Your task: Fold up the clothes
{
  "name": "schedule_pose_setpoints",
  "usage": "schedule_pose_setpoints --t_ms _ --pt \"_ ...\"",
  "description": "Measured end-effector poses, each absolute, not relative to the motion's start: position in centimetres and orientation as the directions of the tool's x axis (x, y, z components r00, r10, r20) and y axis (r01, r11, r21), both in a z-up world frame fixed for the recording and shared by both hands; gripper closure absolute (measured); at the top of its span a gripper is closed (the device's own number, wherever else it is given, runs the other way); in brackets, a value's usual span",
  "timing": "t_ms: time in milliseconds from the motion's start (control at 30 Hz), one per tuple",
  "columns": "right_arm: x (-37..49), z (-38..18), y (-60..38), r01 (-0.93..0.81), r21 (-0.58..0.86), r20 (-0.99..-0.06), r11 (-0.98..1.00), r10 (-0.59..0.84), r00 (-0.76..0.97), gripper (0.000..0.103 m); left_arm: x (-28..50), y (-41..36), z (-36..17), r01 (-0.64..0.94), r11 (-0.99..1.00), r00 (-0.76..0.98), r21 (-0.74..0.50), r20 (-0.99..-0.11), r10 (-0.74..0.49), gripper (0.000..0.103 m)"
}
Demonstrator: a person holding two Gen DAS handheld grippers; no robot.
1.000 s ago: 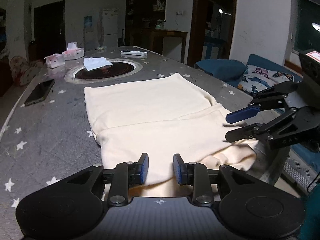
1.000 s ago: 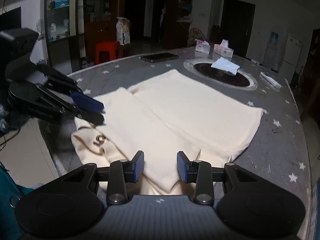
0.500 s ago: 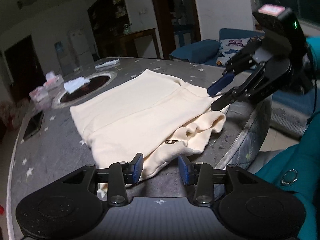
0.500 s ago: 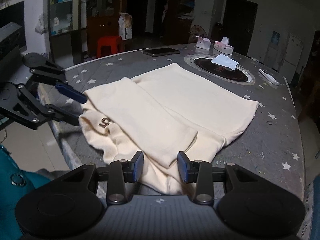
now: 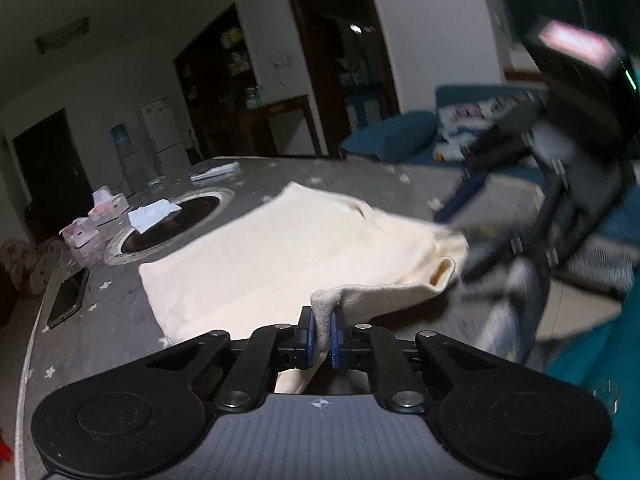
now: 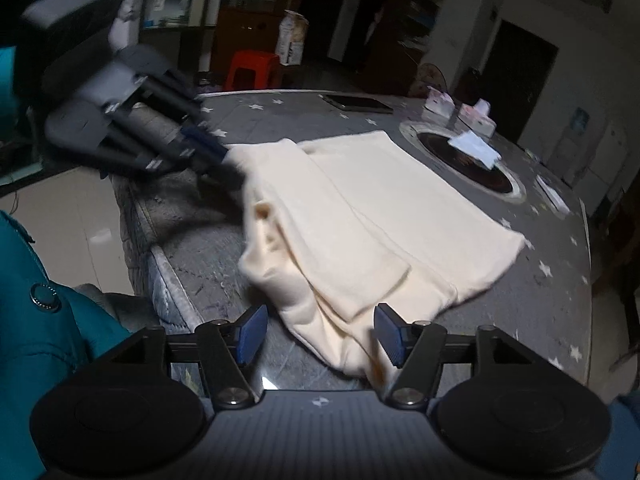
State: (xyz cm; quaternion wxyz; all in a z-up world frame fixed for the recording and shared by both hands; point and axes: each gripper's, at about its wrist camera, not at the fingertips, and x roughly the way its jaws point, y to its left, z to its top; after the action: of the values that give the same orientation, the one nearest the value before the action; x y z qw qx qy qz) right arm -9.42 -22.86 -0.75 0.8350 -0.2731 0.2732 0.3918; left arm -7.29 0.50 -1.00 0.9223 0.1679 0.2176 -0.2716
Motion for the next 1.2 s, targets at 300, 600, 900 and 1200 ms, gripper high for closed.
schedule_pose_setpoints --t_ms 300,600,900,1200 --pt "-7.5 -1.8 -20.7 -0.805 -0.248 -0.654 0.539 0.519 0.549 0.071 -5.3 1.1 -0.2 0.568 0.815 0.743 0.116 -0.498 -0.447 0.093" --pt "-5.0 -0.3 -21.5 -0.798 -0.100 -0.667 0.595 0.555 0.497 0.088 -8.2 2.4 -1.8 0.565 0.794 0.752 0.226 -0.537 -0.382 0.052" --pt "-4.3 0.6 -21.5 -0.780 -0.092 -0.643 0.619 0.561 0.522 0.089 -8.6 2.9 -3.5 0.576 0.749 0.756 0.329 -0.564 -0.334 0.071" --pt "-5.5 1.3 -22.2 -0.768 -0.092 -0.613 0.634 0.572 0.545 0.093 -9.6 4.0 -1.4 0.588 0.767 0.754 0.258 -0.517 -0.405 0.098"
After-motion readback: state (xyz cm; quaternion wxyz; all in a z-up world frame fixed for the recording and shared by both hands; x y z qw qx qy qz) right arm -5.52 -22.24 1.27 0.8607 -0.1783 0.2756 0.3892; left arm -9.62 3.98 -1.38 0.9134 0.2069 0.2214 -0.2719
